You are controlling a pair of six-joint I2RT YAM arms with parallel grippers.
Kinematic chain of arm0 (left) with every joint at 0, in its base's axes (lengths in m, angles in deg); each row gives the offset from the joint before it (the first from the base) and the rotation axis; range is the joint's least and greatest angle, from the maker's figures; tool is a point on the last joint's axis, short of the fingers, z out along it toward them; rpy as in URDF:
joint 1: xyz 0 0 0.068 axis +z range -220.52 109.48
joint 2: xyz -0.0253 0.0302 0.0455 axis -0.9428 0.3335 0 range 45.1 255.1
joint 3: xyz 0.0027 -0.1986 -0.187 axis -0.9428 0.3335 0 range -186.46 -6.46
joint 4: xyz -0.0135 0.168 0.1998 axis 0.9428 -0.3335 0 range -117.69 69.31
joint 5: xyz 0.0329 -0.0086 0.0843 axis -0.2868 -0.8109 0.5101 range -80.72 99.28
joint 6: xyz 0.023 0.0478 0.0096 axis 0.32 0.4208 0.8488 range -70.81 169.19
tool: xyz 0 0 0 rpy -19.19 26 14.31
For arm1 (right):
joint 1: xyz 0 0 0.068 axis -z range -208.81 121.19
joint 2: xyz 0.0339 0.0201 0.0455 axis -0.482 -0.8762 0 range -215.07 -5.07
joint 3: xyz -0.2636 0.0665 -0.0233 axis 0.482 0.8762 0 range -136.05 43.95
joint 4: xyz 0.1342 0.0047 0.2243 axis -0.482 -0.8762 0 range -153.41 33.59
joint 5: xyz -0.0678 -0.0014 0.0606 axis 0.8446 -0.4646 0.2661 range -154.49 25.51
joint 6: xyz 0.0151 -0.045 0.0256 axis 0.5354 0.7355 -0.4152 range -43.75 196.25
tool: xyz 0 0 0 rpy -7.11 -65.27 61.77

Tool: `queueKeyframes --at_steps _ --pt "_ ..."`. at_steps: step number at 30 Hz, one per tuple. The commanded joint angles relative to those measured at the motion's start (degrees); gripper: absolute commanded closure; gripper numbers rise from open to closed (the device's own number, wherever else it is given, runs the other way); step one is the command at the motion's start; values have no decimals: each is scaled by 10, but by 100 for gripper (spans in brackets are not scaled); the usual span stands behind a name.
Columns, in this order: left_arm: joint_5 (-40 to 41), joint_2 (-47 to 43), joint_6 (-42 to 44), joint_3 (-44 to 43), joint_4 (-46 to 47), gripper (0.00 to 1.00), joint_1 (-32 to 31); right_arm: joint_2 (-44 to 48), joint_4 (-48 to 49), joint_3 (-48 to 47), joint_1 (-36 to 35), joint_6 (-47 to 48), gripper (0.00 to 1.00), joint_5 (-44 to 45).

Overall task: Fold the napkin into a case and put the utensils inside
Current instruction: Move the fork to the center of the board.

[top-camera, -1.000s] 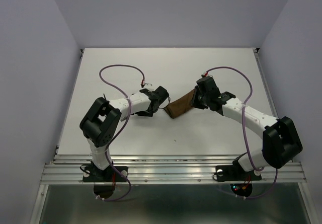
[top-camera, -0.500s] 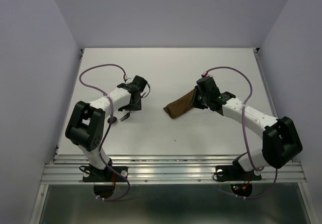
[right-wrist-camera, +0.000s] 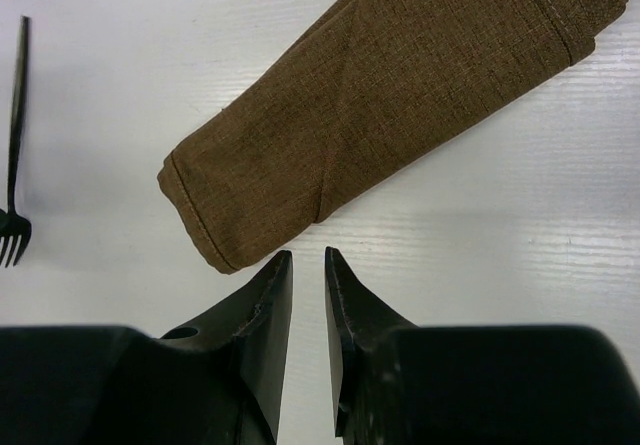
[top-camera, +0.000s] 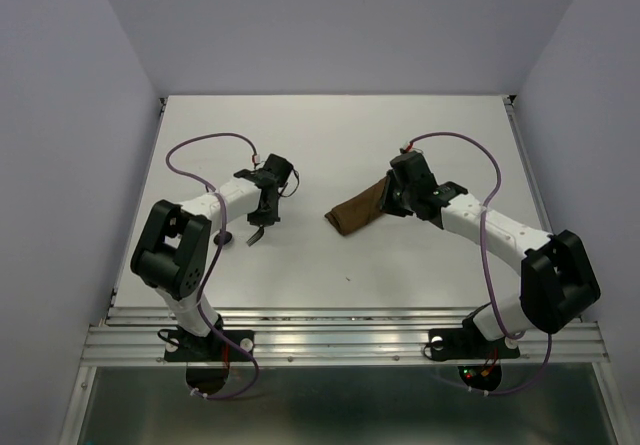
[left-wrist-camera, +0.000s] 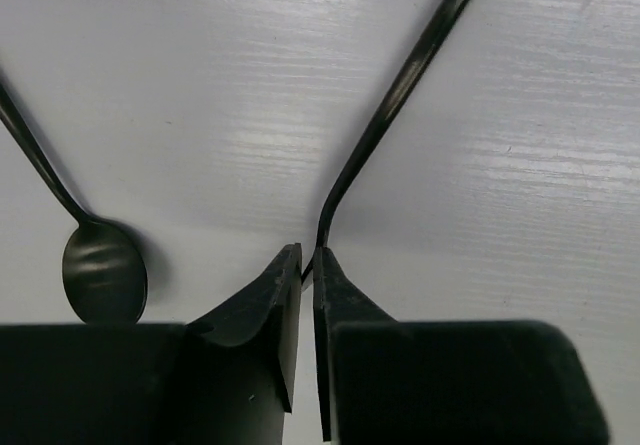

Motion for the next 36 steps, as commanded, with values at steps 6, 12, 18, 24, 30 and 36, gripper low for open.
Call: queueKeyframes --at_steps 6,12,18,24,30,36 --pt "48 -15 -2 14 -12 90 -13 -8 4 -28 1 -3 75 -5" --pt "68 -25 -18 22 -10 100 -27 -12 4 -30 1 -5 75 -8" --pt "148 24 -63 -13 -49 100 -94 -17 5 -30 1 -6 75 -8" --pt "184 83 -107 -45 -82 100 -148 -9 4 -24 1 -6 75 -4" --pt "212 143 -136 -83 -118 87 -189 -4 4 -20 1 -5 75 -4" --pt "190 117 -125 -91 -112 50 -196 -2 4 -17 1 -4 75 -3"
